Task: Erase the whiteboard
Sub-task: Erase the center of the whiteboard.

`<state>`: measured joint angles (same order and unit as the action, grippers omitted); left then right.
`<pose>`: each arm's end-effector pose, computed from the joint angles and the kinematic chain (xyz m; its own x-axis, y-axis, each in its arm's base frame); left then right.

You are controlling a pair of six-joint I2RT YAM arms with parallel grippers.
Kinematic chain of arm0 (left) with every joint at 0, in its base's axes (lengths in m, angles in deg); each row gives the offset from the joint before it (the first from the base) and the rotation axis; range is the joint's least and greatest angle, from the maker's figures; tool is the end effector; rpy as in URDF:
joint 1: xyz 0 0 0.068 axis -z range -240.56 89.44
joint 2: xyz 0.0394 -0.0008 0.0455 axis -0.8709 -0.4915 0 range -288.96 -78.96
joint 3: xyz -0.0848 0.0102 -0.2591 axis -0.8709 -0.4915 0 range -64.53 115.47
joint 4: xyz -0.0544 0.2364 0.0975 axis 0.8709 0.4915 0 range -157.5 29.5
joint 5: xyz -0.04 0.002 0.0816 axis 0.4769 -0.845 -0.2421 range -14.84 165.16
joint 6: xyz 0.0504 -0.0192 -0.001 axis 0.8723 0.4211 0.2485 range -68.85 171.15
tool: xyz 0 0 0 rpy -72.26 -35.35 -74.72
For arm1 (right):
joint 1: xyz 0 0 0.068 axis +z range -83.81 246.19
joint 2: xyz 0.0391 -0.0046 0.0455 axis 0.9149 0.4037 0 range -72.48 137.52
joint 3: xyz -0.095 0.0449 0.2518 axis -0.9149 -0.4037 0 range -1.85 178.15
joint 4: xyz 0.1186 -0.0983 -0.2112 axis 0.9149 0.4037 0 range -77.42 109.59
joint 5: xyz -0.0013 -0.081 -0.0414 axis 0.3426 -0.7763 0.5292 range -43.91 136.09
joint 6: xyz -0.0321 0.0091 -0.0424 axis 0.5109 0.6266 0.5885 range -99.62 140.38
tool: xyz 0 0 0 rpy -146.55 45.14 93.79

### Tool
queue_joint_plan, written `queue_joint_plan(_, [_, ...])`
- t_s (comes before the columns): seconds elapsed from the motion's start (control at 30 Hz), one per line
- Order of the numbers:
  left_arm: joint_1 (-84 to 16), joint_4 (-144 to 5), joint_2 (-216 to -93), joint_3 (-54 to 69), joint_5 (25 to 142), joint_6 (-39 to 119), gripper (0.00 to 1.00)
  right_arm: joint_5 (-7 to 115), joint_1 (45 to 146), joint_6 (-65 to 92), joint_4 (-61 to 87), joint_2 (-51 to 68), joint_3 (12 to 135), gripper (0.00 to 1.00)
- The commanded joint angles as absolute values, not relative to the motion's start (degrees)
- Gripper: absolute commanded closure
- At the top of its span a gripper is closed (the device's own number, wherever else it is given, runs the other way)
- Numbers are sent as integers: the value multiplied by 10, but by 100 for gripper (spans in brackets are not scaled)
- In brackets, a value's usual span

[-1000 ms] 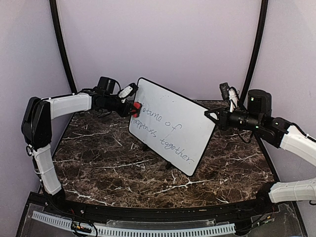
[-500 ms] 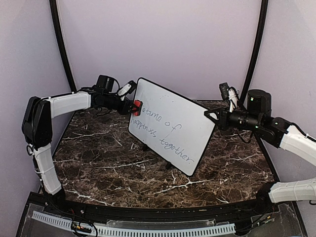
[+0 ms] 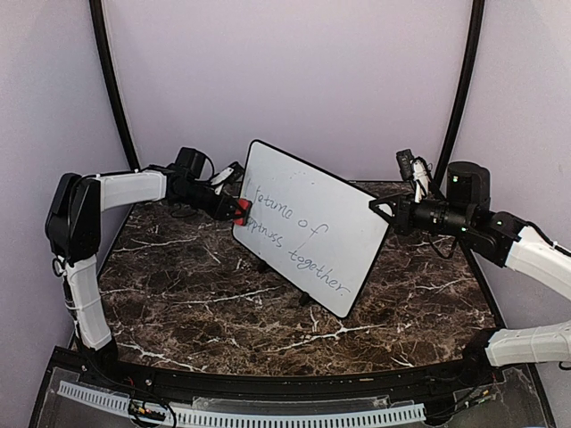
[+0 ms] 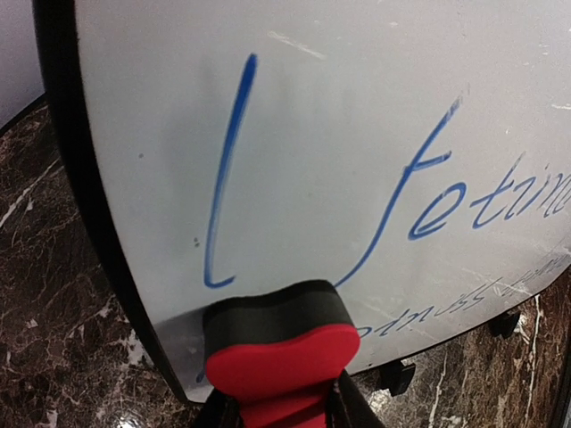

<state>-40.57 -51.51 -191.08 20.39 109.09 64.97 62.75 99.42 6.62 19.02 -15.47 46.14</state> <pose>0.4070 -0.1691 0.2286 -0.4655 0.3803 -0.7992 0.8004 0.5662 -0.1968 0.1884 0.1357 0.3270 -0.3964 0.0125 -0.9180 -0.6815 0.6660 0.3033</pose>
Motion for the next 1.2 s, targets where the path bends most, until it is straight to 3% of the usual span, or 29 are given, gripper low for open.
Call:
queue_joint_plan(0.0, [-410,-525,-1924,253,1098,640,72,646,1002,116,205,-153,455,100])
queue_joint_plan(0.5, [-410,-507,-1941,359,1150,615,71,647,1002,114,202,-148,455,100])
queue_joint_plan(0.7, [-410,-504,-1931,337,1148,604,71,650,1002,114,199,-141,458,100])
queue_joint_plan(0.97, [-410,-530,-1934,216,1150,602,71,647,1002,117,201,-145,456,100])
queue_joint_plan(1.17, [-410,-552,-1945,222,1147,597,72,650,1003,117,201,-144,457,100])
